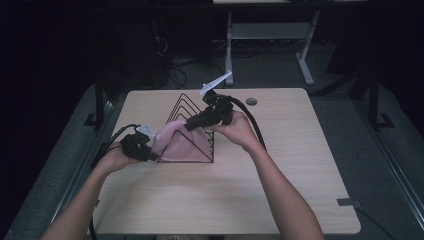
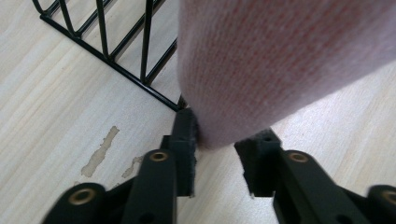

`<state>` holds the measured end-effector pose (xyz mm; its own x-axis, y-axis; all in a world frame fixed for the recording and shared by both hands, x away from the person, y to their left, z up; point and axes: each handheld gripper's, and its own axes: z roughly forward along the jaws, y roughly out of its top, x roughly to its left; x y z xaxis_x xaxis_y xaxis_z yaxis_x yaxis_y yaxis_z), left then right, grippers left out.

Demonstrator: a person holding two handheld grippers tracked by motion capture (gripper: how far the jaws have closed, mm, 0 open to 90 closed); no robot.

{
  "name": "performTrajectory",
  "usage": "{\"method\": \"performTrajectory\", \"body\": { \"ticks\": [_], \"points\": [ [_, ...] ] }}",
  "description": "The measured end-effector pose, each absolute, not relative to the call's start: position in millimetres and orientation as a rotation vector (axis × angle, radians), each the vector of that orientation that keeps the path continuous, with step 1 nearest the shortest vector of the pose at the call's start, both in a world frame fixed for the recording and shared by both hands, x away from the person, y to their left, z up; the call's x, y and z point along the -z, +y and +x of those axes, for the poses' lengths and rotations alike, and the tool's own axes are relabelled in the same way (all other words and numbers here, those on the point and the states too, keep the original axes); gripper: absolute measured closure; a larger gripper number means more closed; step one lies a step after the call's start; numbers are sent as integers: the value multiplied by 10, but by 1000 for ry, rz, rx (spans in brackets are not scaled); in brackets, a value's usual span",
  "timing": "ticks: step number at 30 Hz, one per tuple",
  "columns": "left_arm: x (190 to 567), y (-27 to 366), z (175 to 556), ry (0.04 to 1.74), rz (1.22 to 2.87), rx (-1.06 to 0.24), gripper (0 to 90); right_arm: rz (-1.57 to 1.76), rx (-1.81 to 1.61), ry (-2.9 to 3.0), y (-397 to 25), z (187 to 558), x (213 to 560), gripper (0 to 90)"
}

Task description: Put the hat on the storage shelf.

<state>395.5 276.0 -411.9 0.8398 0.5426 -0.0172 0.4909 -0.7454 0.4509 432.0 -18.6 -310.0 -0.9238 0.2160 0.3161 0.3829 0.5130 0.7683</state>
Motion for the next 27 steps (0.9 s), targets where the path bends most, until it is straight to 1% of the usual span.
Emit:
{"method": "performTrajectory", "body": {
  "ticks": [4,6,8,13,17,23,27],
  "points": [
    [4096,2772,3949,776,2558,-169,627,-534,1381,-2576,-241,4295,3072,627],
    [4088,2779,3942,791,2541,-166,605,-535,1388,-2588,-273,4280,3053,616],
    [4075,2790,3933,794,2533,-167,592,-546,1398,-2585,-309,4258,3026,571],
    [4036,2816,3914,802,2528,-166,538,-571,1421,-2589,-429,4255,2993,529],
    [4011,2841,3906,808,2529,-174,511,-605,1426,-2593,-547,4245,2986,445],
    [3981,2865,3887,835,2494,-174,498,-669,1432,-2584,-762,4228,3019,416],
    [3978,2862,3859,821,2506,-179,489,-699,1435,-2593,-888,4207,3038,396]
  ]
}}
